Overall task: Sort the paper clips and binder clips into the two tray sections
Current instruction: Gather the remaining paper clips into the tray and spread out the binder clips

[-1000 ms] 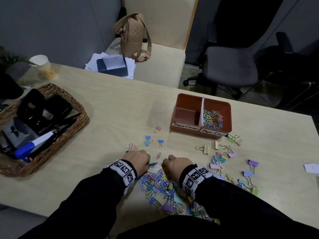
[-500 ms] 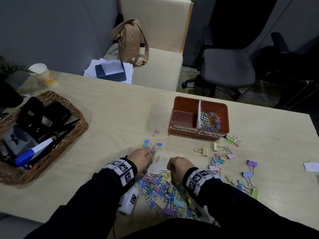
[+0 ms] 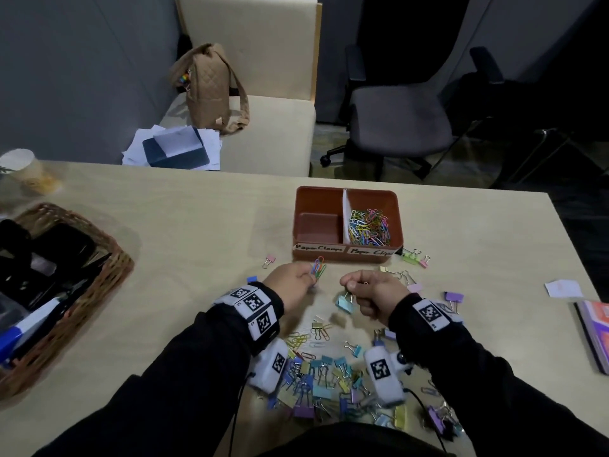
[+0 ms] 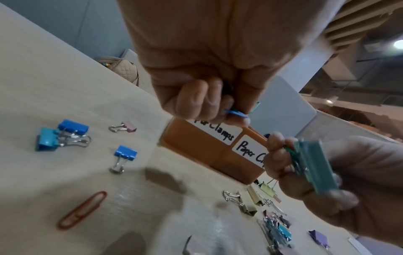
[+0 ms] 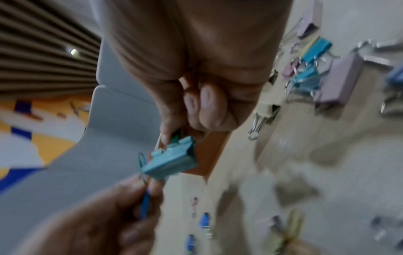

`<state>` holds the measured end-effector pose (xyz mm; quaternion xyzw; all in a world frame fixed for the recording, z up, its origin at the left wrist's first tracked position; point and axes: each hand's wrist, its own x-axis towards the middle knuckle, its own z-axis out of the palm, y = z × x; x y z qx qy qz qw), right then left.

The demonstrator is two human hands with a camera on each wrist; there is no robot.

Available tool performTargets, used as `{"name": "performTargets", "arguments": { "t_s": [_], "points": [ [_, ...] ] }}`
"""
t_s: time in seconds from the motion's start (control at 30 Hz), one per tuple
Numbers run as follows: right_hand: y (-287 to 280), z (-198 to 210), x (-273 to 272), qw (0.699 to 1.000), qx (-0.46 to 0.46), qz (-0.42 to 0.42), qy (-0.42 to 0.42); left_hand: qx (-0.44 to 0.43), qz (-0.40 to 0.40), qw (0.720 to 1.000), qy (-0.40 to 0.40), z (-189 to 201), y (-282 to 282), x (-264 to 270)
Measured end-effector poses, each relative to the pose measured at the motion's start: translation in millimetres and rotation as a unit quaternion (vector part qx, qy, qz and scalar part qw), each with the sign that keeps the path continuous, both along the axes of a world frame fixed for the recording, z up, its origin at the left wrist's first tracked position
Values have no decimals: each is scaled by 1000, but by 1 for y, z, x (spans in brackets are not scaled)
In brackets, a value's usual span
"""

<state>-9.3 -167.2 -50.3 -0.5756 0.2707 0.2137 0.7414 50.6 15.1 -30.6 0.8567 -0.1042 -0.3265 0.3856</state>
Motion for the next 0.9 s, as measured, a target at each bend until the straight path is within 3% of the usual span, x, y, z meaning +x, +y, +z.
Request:
{"name": "performTargets", "arguments": {
  "t_s": [0.1,0.17,0.33,0.53,0.6,0.67,0.7,0.73,0.8,0.83,0.9],
  "points": [
    [-5,-11,-6,989,-133,65,15,38,-15,999,-4,-2,-4,-1],
    [-10,-21,-10,983,-164,79,30,49,-18,999,-3,-3,-4,-2],
    [-18,-28,-15,986,-141,51,70,52,-11,998,13,-7,-2,-4],
    [-31,-30,-11,993,-19,-79,88,55,-3,998,10,-7,-2,-4],
    [-31,-27,-10,991,-58,-85,83,56,-7,998,6,-4,-5,-3],
    [-29,-21,-7,985,-161,-27,58,57,-23,998,2,0,-12,-2],
    [-27,-18,-3,971,-235,31,32,56,-34,998,-2,3,-16,0],
    [-25,-15,2,935,-334,117,-1,56,-44,997,-6,6,-21,3],
    [-22,-13,14,814,-488,311,-57,50,-50,997,-22,14,-34,11],
    [-19,-12,18,763,-519,377,-75,49,-50,997,-35,18,-40,17],
    [-13,-17,25,707,-532,456,-96,52,-48,995,-63,27,-54,30]
  ]
}}
